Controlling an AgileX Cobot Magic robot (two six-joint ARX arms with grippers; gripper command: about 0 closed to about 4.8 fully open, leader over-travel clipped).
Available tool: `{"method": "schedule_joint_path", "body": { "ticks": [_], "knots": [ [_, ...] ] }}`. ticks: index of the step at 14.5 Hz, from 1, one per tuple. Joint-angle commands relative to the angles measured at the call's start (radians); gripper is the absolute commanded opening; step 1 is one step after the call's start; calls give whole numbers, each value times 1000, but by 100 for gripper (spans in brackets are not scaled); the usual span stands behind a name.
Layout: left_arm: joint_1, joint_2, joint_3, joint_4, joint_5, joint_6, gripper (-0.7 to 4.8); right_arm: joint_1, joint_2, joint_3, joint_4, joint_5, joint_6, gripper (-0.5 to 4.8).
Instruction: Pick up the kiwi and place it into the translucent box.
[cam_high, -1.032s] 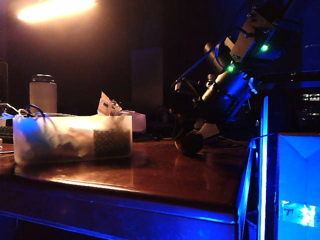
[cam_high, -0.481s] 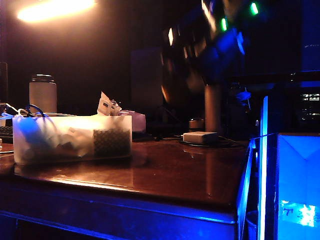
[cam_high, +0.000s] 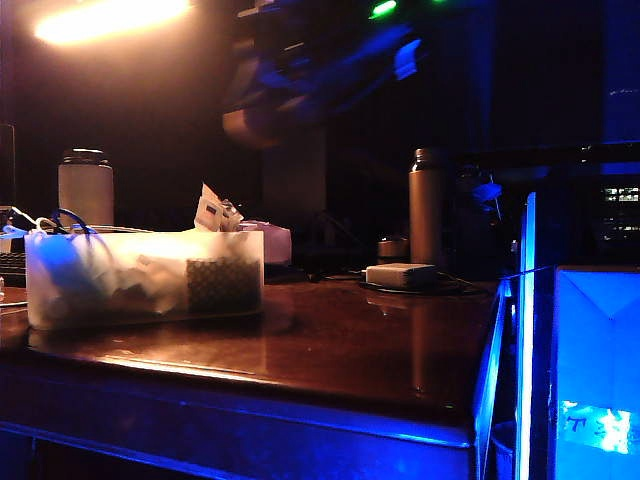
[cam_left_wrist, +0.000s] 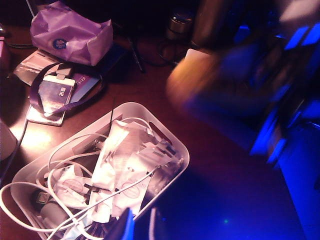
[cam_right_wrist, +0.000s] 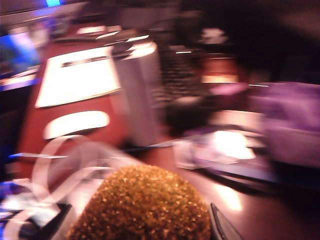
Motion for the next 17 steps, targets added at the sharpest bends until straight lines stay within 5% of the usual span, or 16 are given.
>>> {"method": "schedule_joint_path", "body": {
  "ticks": [1,4,5,9,10,11,12,17],
  "knots": [
    [-2,-3,6,12,0,0,62,74,62,5,135,6,-1,319],
    [-2,-3,6,11,1,0,62,107,128,5,154,27,-4,340],
    [-2,-3,6,11,0,0,62,108,135,5,151,28,-4,469],
    [-2,-3,6,12,1,0,62,101,121,5,162,72,-35,479],
    [-2,-3,6,12,1,0,62,95,111,5,161,93,-55,410],
    [-2,-3,6,12,5,0,58,88,98,5,161,121,-74,154],
    [-2,-5,6,12,16,0,52,78,80,5,152,153,-84,2],
    [-11,-102,6,55,90,0,-6,14,-231,3,-154,284,-90,-1]
  ]
}}
